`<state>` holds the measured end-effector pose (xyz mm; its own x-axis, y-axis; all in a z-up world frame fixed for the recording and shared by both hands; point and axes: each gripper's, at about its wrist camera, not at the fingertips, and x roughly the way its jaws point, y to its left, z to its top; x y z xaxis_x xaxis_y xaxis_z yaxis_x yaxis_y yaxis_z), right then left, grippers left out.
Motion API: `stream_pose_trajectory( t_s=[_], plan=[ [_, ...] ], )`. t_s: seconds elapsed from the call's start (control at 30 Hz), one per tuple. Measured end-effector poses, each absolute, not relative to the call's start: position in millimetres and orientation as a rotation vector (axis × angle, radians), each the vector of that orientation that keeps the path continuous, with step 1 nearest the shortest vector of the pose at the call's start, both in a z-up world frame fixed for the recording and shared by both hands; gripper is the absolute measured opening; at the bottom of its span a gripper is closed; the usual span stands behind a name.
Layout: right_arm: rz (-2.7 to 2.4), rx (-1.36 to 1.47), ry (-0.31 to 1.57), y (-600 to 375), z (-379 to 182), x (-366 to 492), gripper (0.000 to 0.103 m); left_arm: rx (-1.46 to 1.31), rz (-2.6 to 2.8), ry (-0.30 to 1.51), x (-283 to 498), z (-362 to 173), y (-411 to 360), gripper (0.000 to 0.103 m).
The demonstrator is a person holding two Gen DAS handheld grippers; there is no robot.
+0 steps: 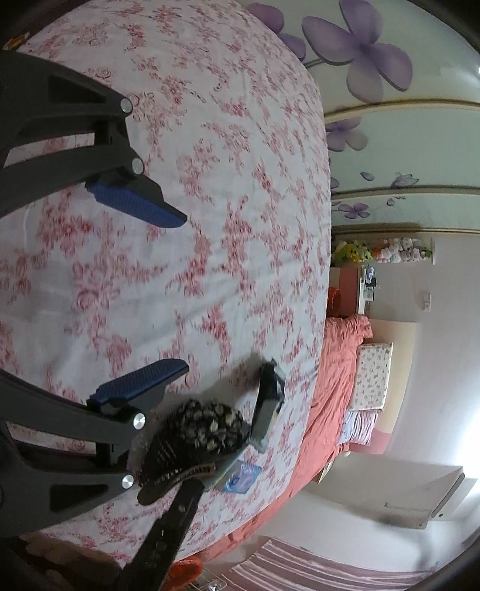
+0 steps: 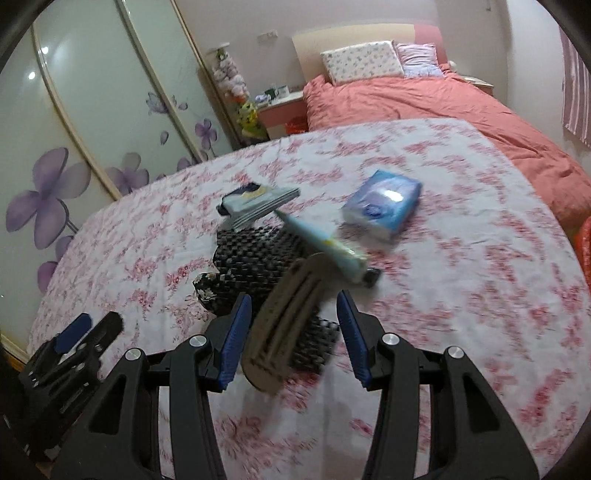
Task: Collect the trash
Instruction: 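Move both tools back to the bed and grasp the wooden slotted comb with the right tool, then grasp the black checkered mesh cloth with the left tool while the right holds the comb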
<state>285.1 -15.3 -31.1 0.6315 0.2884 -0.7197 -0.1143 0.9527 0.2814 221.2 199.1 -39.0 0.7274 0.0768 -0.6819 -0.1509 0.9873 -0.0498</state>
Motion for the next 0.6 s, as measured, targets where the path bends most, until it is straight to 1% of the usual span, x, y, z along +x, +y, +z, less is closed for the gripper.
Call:
stream_pose_trajectory(
  t_s=[0.1,0.17,0.2,0.3,0.33,0.6],
  plan=[
    [0.233,0.213,0.904,-9,-44,290,0.046,-0.118,0.129,0.750,221,-41,206,0.072],
    [0.241,0.215,0.918,-5,-48,290,0.042,-0.125,0.131,0.752,220,-43,209,0.072],
    [0.237,0.206,0.913,-3,-49,289,0.042,-0.129,0.133,0.756,221,-44,210,0.072],
    [0.237,0.179,0.902,0,-48,286,0.035,-0.136,0.130,0.765,221,-47,211,0.072],
    [0.233,0.183,0.899,-2,-48,286,0.031,-0.136,0.129,0.767,220,-48,210,0.072],
    [0.210,0.183,0.857,-22,-42,274,0.030,-0.127,0.111,0.767,220,-46,198,0.072]
  ],
)
